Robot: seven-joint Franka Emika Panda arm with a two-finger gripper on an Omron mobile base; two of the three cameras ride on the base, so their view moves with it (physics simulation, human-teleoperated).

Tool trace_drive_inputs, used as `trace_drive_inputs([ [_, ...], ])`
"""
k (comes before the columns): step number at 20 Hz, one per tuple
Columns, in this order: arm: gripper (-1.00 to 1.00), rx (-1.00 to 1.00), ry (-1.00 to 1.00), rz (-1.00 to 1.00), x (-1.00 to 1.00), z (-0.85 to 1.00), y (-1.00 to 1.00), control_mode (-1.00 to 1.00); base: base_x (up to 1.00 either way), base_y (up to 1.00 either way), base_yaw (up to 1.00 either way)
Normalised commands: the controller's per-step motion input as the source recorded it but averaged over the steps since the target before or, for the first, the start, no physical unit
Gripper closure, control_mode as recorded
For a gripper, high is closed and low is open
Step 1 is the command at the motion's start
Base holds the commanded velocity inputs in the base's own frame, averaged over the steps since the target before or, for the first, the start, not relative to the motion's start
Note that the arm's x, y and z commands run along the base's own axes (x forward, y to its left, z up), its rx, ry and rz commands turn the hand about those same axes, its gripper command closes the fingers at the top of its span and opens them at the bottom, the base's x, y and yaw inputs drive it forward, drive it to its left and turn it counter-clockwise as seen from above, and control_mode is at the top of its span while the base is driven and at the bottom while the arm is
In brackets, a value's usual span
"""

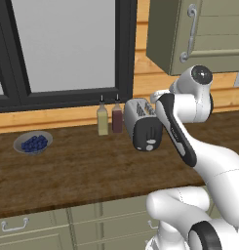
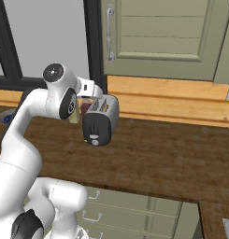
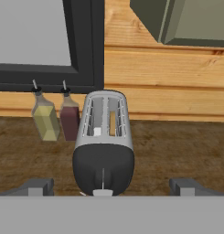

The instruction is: Start the toaster. Once the lever pops up, take the bread to the plate on the dining counter.

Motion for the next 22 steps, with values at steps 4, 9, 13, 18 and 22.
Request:
trace_drive_inputs([
  [4,-1.00,0.00,0.00,0.00,0.00,0.00,0.00,-1.00,0.00,0.00,0.00],
  [9,-1.00,0.00,0.00,0.00,0.00,0.00,0.00,-1.00,0.00,0.00,0.00],
  [13,-1.00,0.00,0.00,0.00,0.00,0.00,0.00,-1.00,0.00,0.00,0.00],
  [18,-1.00,0.00,0.00,0.00,0.00,0.00,0.00,-1.00,0.00,0.00,0.00],
  [22,-1.00,0.00,0.00,0.00,0.00,0.00,0.00,-1.00,0.00,0.00,0.00],
])
